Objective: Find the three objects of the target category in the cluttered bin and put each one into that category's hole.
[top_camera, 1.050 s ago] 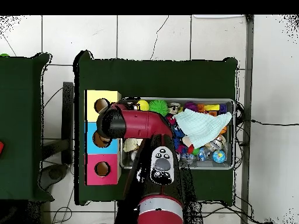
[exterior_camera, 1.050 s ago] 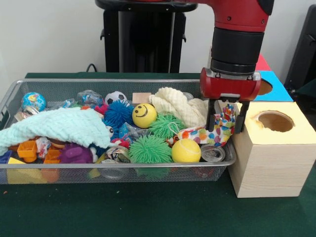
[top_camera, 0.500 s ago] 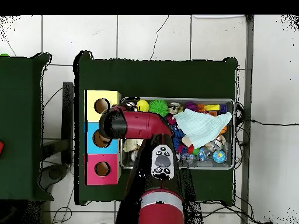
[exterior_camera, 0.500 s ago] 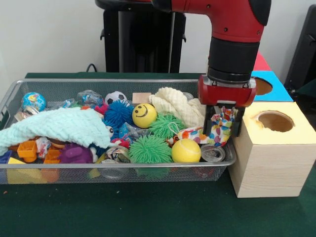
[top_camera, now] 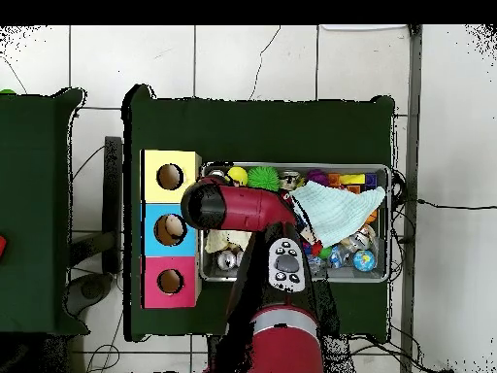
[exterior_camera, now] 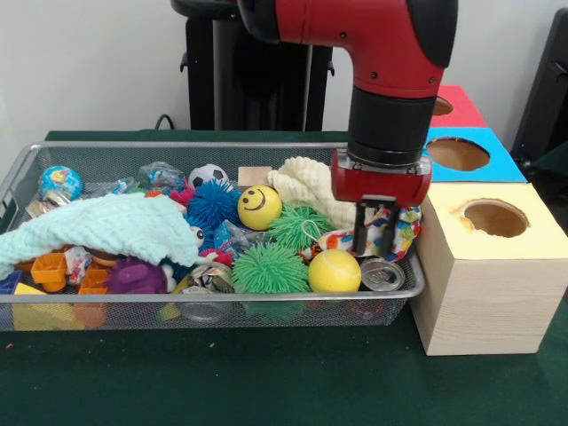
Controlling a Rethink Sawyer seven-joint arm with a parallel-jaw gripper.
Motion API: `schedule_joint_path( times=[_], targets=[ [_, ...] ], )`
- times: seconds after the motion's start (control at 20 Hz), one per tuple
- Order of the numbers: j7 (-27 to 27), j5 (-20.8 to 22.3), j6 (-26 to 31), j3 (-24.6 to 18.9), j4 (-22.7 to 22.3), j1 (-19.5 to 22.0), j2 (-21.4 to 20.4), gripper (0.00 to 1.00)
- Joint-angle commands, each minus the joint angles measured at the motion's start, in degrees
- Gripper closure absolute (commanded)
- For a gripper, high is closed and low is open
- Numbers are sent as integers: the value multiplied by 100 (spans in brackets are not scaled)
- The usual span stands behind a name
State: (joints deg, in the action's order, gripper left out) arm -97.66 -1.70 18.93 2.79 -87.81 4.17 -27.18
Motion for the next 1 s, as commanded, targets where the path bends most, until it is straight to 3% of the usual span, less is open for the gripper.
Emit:
schedule_joint_path(
  times=[0.05,0.5,0.85,0.9,1.0],
  targets=[
    [-778,-14,167,-399,-557,159,274,100],
    [-977,-82,74,-311,-543,26,236,100],
    [-764,81,65,-326,-482,-38,226,100],
    [-773,79,36,-329,-489,-39,225,0],
    [-822,49,56,-294,-478,-68,227,0]
  ],
)
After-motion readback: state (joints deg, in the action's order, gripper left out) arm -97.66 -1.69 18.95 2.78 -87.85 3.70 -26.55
